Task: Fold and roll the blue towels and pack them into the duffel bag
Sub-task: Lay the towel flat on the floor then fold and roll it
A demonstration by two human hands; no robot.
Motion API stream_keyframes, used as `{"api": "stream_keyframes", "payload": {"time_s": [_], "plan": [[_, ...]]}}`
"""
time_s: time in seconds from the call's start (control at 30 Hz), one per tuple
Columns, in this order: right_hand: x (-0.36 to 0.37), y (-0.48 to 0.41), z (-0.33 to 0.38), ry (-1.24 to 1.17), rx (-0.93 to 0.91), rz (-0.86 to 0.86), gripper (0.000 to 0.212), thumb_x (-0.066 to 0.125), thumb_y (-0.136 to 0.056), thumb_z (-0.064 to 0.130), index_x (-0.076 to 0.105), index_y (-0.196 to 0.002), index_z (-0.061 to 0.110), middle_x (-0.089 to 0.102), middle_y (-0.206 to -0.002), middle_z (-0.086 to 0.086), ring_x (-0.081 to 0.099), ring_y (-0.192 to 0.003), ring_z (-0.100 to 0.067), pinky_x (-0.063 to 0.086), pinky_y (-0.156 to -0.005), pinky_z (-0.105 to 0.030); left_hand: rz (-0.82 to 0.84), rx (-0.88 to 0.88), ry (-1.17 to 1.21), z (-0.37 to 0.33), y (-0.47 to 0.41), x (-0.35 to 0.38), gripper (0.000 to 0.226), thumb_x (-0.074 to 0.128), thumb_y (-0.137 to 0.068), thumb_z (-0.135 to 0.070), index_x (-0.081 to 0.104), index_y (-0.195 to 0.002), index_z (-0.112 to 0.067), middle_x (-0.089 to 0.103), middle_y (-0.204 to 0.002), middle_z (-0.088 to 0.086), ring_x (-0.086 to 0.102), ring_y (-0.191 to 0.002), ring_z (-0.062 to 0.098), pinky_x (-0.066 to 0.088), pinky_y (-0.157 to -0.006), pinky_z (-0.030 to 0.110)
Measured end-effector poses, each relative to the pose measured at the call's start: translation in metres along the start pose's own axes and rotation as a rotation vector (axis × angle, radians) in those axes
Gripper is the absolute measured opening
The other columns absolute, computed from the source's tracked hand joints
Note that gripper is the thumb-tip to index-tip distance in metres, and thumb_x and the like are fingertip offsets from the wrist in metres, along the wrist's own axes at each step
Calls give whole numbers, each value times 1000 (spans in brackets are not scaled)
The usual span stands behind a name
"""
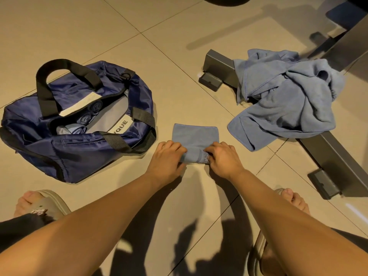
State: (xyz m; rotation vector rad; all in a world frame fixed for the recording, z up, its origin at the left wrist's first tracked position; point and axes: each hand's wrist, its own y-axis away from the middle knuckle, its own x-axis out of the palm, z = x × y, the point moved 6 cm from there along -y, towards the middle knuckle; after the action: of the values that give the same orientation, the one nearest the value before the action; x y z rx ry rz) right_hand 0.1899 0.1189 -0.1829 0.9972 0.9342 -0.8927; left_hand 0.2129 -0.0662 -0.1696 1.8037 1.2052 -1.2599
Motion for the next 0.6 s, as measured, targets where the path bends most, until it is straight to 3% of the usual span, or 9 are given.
{"api": "stream_keyframes", "payload": {"time_s": [0.07, 0.13, 0.27, 0.4, 0.5, 0.6], "plan": [[-2, -3, 0, 7, -5, 27, 31, 50, -99, 23, 66, -126, 24, 59, -119, -4, 51, -111, -28, 36, -92, -39, -24, -11, 12, 7, -6, 1, 20, 67, -89, -26, 67, -109, -24, 62, -101, -5, 54, -98, 22, 34, -92, 35], [-8, 2, 1, 26, -16, -50, 33, 54, -96, 24, 65, -126, 23, 57, -114, -4, 51, -107, -29, 37, -92, -39, -8, -56, 25, 14, -17, 1, 20, 66, -92, -23, 69, -112, -22, 66, -101, -2, 56, -99, 24, 32, -90, 35], [-13, 16, 6, 82, -108, -207, 43, 68, -82, 27, 60, -124, 19, 56, -112, -3, 51, -103, -27, 39, -98, -39, 199, -203, 59, 25, -44, 5, 21, 54, -100, -25, 69, -115, -21, 68, -109, 3, 57, -109, 30, 34, -84, 38], [-8, 2, -4, -52, -28, -165, 36, 66, -90, 20, 66, -126, 21, 64, -110, -2, 56, -100, -30, 41, -90, -39, 286, -318, 233, 38, -51, 8, 32, 62, -95, -29, 69, -125, -23, 68, -123, 5, 60, -113, 28, 50, -97, 42], [-9, -19, -13, -139, 11, -67, 34, 60, -97, 22, 67, -130, 23, 66, -117, -4, 56, -105, -33, 41, -86, -38, 10, -108, 108, 25, -41, -10, 32, 73, -88, -28, 71, -119, -18, 66, -114, 2, 57, -108, 25, 44, -93, 39], [-13, -36, -17, -148, 46, 45, 30, 56, -99, 25, 69, -126, 23, 67, -124, -7, 58, -112, -36, 47, -88, -40, -68, 101, -4, 11, -28, -8, 33, 77, -83, -24, 72, -115, -18, 67, -113, 0, 58, -106, 23, 43, -93, 39]]}}
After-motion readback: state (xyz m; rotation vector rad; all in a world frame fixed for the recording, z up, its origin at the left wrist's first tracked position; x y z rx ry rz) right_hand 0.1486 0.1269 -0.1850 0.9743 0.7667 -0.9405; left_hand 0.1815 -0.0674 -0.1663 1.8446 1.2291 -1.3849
